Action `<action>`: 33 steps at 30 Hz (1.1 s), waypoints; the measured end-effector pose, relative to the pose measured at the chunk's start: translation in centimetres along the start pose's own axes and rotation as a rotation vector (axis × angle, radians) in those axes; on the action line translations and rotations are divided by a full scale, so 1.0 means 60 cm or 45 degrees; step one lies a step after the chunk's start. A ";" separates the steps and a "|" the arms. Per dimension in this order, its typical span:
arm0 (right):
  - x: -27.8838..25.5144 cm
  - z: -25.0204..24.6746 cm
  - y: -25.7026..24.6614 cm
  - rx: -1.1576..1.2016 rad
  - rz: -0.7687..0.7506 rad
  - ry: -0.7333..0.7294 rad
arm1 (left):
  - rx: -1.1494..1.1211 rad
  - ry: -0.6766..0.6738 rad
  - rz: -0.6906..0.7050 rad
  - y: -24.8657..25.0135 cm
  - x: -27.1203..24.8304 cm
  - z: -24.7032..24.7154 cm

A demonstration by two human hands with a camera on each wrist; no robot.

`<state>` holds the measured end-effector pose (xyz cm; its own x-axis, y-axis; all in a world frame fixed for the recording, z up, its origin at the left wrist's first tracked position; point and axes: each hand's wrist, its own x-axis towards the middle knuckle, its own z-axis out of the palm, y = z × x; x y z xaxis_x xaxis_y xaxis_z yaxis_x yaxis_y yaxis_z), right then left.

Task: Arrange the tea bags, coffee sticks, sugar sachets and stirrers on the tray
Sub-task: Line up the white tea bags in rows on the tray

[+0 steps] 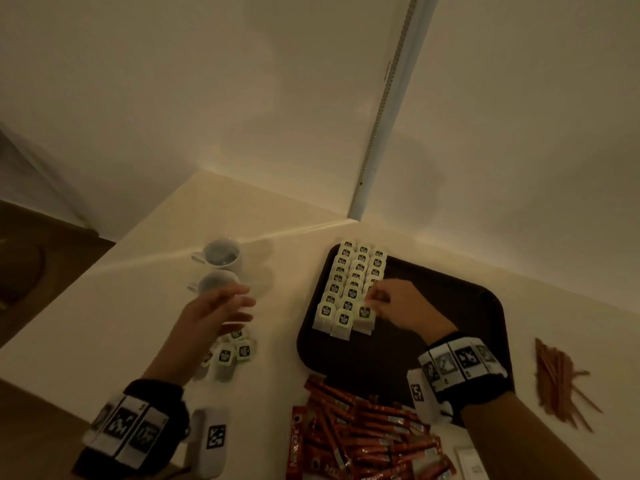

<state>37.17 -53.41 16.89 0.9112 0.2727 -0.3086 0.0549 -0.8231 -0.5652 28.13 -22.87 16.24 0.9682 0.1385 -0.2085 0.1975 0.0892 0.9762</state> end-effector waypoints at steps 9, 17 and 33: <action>0.017 0.094 0.104 0.107 0.346 -0.070 | 0.050 0.287 -0.352 -0.102 -0.090 -0.130; 0.038 0.108 0.108 0.178 0.345 0.171 | 0.045 0.369 -0.478 -0.139 -0.122 -0.176; 0.074 0.224 -0.117 -0.067 -0.413 -0.254 | 0.816 0.284 -0.221 -0.136 -0.094 -0.132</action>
<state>35.37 -39.74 9.21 0.7461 0.6105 -0.2657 0.3531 -0.7011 -0.6195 19.83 -16.54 8.99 0.8733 0.3800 -0.3048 0.4646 -0.4614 0.7558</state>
